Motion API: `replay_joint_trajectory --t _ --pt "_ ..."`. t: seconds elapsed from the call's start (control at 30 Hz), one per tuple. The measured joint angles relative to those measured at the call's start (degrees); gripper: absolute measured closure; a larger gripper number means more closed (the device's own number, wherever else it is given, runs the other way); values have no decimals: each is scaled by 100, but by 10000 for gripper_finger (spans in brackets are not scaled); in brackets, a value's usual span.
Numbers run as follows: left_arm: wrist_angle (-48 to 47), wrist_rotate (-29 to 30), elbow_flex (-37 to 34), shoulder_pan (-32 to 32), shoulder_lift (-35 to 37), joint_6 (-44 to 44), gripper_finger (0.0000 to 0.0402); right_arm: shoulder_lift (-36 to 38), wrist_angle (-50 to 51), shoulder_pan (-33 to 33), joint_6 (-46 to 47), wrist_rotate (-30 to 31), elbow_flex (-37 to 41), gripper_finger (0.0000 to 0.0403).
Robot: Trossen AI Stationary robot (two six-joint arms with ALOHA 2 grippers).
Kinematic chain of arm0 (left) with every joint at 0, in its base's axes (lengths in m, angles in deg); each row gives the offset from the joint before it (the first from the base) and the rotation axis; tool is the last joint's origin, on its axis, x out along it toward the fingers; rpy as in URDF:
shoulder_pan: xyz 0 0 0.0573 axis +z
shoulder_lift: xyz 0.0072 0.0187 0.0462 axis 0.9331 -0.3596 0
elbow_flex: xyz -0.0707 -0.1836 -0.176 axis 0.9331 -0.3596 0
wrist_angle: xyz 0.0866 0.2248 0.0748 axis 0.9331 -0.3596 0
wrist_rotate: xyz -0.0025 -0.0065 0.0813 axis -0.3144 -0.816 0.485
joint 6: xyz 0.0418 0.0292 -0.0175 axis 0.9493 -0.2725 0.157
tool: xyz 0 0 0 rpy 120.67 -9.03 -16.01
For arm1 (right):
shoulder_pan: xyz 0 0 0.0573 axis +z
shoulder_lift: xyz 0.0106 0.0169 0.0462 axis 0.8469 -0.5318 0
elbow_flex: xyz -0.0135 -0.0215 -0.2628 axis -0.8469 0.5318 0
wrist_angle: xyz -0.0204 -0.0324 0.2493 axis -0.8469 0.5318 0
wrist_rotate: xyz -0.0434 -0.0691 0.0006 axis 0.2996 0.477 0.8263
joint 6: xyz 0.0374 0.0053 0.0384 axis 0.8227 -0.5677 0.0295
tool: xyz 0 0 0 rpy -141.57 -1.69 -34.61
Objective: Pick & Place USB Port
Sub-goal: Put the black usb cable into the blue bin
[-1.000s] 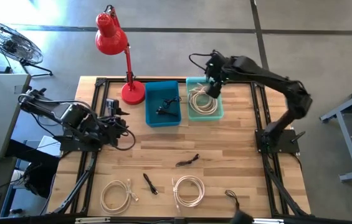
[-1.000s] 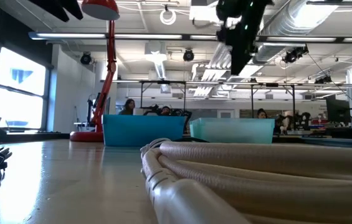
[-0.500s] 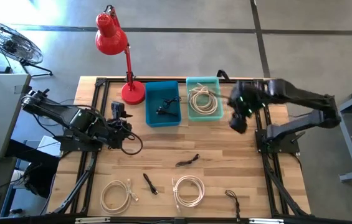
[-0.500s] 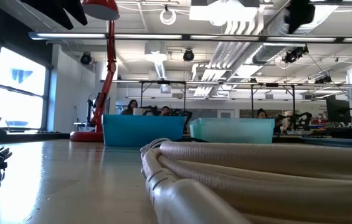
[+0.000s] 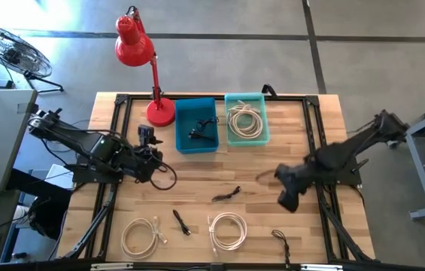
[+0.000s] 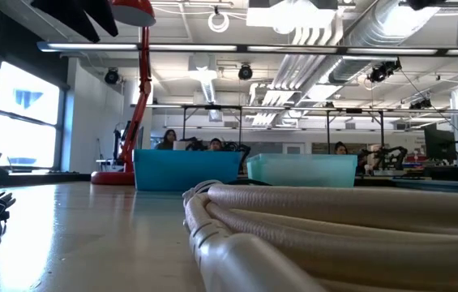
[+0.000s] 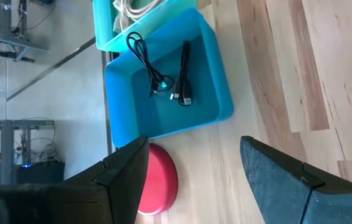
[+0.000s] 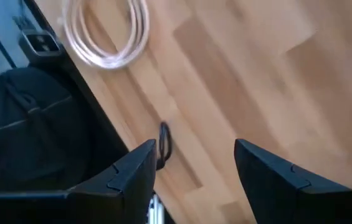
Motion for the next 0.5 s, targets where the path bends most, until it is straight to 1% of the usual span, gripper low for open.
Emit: replay_joint_trajectory --t 0.13,0.27,0.37,0.5 --pt "-3 -1 0 0 -152 4 154 -284 -647 678 958 -35 426 198" --pt "-3 -46 0 0 -279 7 154 -606 -1334 1199 1823 -201 707 198" --pt "0 -158 0 0 -360 2 154 -951 -1845 1496 2308 -242 759 199" --pt "4 -198 0 0 -443 -4 154 -1488 -2564 1737 2653 -413 660 199"
